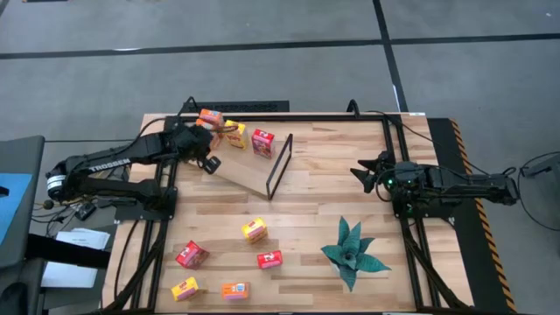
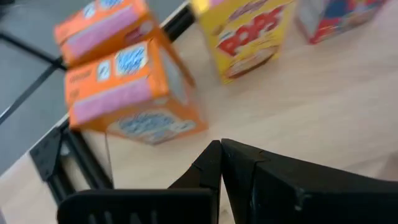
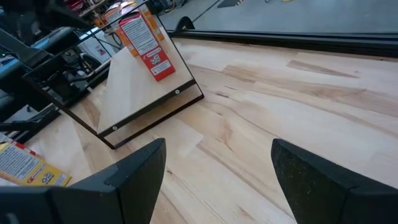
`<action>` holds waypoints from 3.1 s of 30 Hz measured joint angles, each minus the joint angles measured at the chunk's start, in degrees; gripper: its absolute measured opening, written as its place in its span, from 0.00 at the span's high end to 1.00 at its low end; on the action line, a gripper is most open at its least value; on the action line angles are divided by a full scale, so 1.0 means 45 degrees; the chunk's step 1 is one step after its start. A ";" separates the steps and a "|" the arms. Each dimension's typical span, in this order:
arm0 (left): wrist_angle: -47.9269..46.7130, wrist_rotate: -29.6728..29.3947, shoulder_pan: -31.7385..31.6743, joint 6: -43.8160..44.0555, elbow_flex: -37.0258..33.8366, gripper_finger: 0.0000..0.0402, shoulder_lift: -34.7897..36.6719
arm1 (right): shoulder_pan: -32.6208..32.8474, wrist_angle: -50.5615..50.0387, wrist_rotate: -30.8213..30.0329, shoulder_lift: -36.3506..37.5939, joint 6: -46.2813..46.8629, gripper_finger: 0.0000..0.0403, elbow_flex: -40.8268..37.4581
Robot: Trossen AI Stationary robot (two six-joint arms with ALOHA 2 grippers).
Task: Stack cereal on shelf
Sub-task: Put the top orange cereal box aligned with the other orange cereal box on the shelf, then put the orange cereal box aligned with the other orange cereal boxes on the shelf
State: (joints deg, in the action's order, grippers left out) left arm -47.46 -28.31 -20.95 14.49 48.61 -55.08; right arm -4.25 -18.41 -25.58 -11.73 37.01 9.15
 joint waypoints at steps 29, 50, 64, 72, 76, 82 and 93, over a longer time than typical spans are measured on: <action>0.4606 -0.2369 -0.0070 -0.0400 -0.3126 1.00 0.0742 | 0.0000 0.0189 -0.0003 0.0000 0.0010 0.21 -0.0002; 0.5837 -0.2196 -0.1084 -0.0963 -0.3126 1.00 0.0740 | 0.0000 0.0173 -0.0004 0.0000 0.0008 0.21 -0.0004; 0.2986 0.3893 -0.0562 -0.0259 -0.1541 1.00 0.0938 | 0.0000 0.0092 0.0009 0.0000 0.0005 0.21 -0.0004; 0.2072 1.0258 0.0985 0.2856 0.0151 0.89 0.0949 | 0.0000 0.0034 0.0005 0.0000 -0.0010 0.21 0.0000; 0.4337 1.0642 0.2600 0.4396 0.0143 0.72 0.0904 | 0.0000 0.0000 0.0005 0.0000 -0.0010 0.21 -0.0002; 0.9695 0.8624 0.4686 0.4621 0.0145 0.47 0.0051 | 0.0000 -0.0006 0.0005 0.0000 -0.0015 0.21 -0.0005; 2.1533 0.7118 0.5070 0.6856 0.0148 0.28 -0.2419 | 0.0004 0.0024 0.0051 0.0000 0.0000 0.21 -0.0001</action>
State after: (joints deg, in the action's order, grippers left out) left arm 49.44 3.72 1.87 45.34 49.28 -65.96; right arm -4.23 -18.31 -25.35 -11.73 37.01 9.14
